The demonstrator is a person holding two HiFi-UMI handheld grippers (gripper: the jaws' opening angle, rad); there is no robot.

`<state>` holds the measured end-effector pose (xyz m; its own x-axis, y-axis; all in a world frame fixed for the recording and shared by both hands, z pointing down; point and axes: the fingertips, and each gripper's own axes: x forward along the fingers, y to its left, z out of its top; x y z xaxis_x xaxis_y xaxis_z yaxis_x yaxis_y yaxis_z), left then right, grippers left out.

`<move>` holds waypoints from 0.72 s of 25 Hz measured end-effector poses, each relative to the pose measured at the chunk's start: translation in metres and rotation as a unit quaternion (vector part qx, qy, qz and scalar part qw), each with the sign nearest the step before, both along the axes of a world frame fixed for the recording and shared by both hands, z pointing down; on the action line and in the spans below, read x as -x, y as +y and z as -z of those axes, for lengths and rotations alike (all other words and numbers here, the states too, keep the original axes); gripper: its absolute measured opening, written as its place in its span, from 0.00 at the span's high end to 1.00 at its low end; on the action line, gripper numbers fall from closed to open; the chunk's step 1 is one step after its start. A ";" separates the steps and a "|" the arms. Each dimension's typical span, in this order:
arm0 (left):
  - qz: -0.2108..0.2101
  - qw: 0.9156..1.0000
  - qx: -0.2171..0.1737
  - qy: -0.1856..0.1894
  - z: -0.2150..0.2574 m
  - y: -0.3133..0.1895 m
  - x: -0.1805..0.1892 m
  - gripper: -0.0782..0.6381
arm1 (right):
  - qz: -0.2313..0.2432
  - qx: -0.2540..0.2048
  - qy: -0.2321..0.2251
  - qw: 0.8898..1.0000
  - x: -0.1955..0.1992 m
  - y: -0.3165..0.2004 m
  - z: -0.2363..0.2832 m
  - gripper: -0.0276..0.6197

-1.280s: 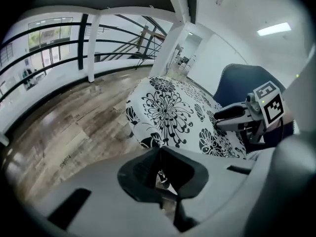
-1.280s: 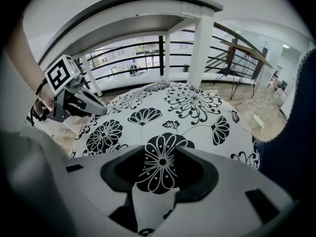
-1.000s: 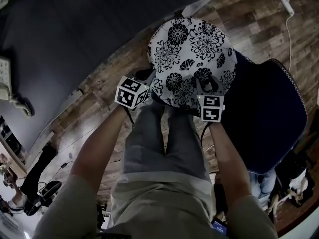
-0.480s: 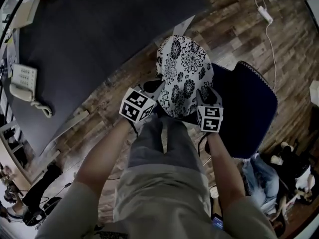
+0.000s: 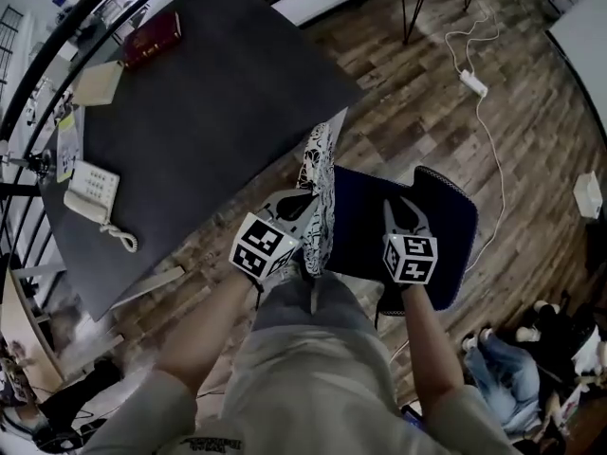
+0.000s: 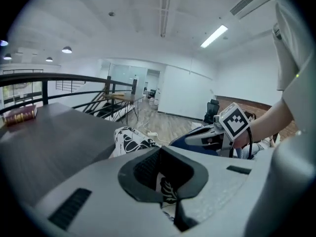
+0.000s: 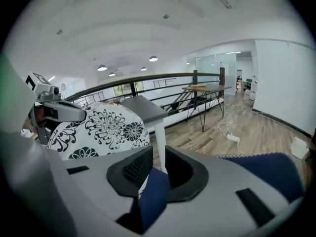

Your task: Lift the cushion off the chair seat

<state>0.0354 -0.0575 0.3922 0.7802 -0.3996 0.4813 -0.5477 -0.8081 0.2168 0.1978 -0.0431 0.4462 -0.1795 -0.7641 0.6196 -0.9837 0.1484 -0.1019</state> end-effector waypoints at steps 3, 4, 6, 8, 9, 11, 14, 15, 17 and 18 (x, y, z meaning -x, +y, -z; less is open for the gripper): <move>0.005 0.999 -0.037 0.016 0.056 -0.007 -0.001 0.88 | 0.000 -0.053 -0.008 0.999 -0.004 -0.017 0.058 0.86; 0.010 0.999 -0.049 0.023 0.076 -0.010 0.000 0.88 | 0.001 -0.071 -0.009 0.997 -0.005 -0.022 0.079 0.87; 0.020 0.997 -0.070 0.037 0.114 -0.013 0.006 0.88 | 0.002 -0.105 -0.010 0.994 -0.004 -0.028 0.119 0.88; 0.028 0.994 -0.093 0.043 0.150 -0.015 0.012 0.88 | 0.001 -0.134 -0.019 0.991 -0.003 -0.031 0.157 0.90; 0.031 0.993 -0.106 0.044 0.167 -0.016 0.015 0.88 | -0.001 -0.148 -0.028 0.989 -0.002 -0.032 0.176 0.91; 0.034 0.988 -0.138 0.052 0.203 -0.019 0.022 0.88 | 0.000 -0.177 -0.046 0.983 0.001 -0.036 0.215 0.91; 0.049 0.979 -0.183 0.071 0.259 -0.022 0.034 0.88 | 0.006 -0.231 -0.056 0.971 0.005 -0.038 0.276 0.92; 0.058 0.976 -0.196 0.074 0.276 -0.023 0.039 0.88 | 0.008 -0.251 -0.059 0.966 0.006 -0.037 0.296 0.92; 0.073 0.969 -0.221 0.081 0.310 -0.023 0.048 0.88 | 0.015 -0.294 -0.060 0.954 0.009 -0.034 0.335 0.93; 0.077 0.965 -0.235 0.087 0.328 -0.021 0.052 0.88 | 0.022 -0.314 -0.059 0.947 0.012 -0.032 0.354 0.93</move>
<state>-0.0169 -0.0788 0.0642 0.7467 -0.6595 0.0863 -0.6574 -0.7515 -0.0548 0.1858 -0.0756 0.0920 -0.2589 -0.9657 0.0197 -0.9625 0.2563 -0.0891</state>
